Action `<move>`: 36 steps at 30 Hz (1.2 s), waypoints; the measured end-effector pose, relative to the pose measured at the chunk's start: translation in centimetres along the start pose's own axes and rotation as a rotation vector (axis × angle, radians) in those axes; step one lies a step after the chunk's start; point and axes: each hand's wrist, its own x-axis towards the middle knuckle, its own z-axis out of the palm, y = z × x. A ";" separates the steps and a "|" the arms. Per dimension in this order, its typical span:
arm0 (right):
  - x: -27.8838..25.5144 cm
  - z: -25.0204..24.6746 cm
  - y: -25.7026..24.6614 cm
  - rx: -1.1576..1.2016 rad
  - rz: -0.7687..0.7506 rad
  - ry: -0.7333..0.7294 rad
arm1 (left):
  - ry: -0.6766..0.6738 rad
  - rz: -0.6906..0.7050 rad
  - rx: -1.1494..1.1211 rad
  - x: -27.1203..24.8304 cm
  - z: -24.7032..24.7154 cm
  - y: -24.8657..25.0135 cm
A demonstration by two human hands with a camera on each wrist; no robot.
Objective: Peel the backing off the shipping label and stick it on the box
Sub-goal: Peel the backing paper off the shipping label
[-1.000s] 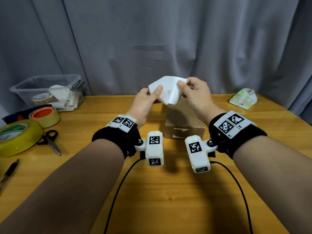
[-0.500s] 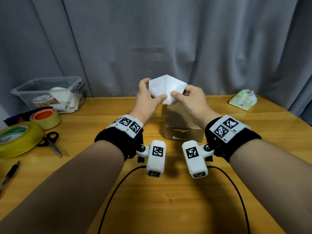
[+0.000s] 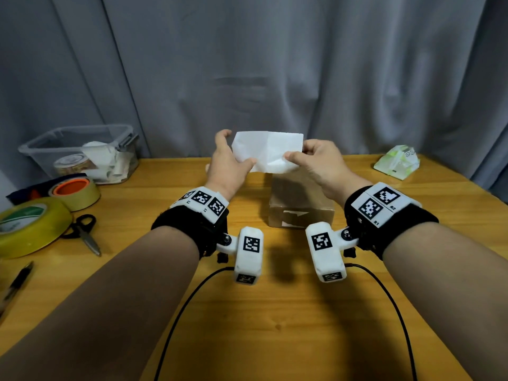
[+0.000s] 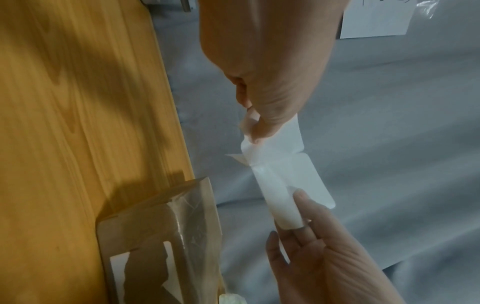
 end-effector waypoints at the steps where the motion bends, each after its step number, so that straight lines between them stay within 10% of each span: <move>1: -0.1 -0.1 0.0 -0.015 0.003 -0.011 | 0.002 -0.002 0.010 0.0 0.0 -0.1; 10: -0.4 0.1 -0.8 0.009 0.022 -0.039 | -0.110 0.173 0.017 -0.9 0.3 1.3; 23: -0.2 -0.2 -1.5 -0.031 -0.031 -0.149 | -0.428 0.007 -0.216 -0.7 -0.3 3.2; 36: 0.5 -1.0 -2.0 -0.085 -0.052 0.000 | -0.254 0.172 -0.170 -0.7 -1.8 3.7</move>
